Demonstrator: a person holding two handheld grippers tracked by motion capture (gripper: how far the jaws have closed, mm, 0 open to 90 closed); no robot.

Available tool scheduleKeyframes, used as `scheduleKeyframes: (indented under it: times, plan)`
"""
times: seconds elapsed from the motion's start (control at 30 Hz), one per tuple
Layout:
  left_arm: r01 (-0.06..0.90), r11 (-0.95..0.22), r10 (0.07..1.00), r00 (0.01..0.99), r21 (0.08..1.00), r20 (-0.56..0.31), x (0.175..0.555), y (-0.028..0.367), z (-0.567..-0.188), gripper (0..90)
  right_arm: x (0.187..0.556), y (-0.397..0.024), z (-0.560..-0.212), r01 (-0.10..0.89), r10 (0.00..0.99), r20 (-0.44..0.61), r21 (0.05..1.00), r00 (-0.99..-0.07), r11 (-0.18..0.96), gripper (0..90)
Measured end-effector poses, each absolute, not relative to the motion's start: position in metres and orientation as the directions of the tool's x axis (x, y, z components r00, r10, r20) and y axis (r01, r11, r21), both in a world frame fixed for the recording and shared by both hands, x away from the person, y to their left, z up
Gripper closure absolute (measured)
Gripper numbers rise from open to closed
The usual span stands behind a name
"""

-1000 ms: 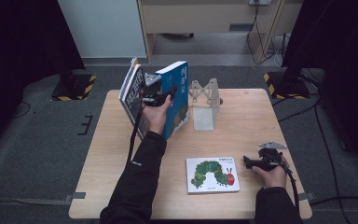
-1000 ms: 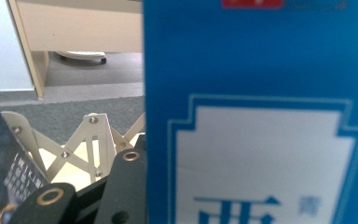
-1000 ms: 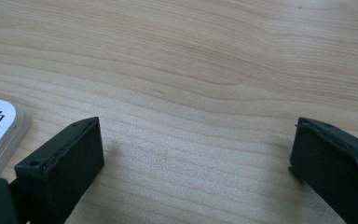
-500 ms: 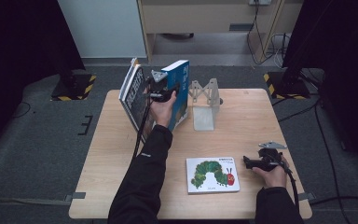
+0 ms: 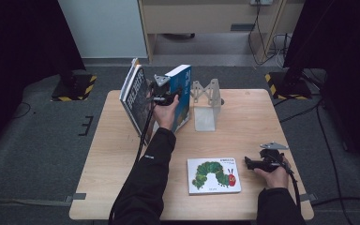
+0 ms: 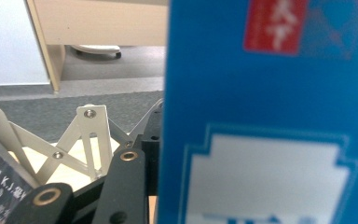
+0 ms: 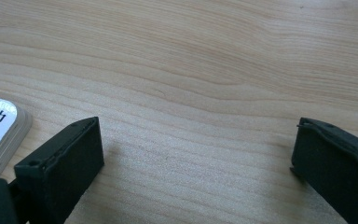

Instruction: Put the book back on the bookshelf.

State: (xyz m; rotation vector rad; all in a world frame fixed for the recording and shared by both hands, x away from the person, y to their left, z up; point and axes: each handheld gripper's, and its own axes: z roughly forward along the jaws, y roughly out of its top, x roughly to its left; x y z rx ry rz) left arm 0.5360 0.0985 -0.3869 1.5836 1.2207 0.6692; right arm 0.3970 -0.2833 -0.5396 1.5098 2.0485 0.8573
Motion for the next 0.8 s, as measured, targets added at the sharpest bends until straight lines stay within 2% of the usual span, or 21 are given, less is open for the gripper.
scheduleKeyframes:
  times: [0.27, 0.8]
  plan:
    - [0.401, -0.003, 0.932, 0.332, 0.916, -0.143, 0.522, 0.107, -0.388, 58.5, 0.397, -0.283, -0.540, 0.672, 0.955, 0.003, 0.711, -0.296, 0.206, 2.3]
    - [0.376, -0.042, 0.932, 0.348, 0.926, -0.099, 0.480, 0.114, -0.403, 57.5, 0.397, -0.283, -0.540, 0.672, 0.955, 0.003, 0.711, -0.297, 0.206, 2.3]
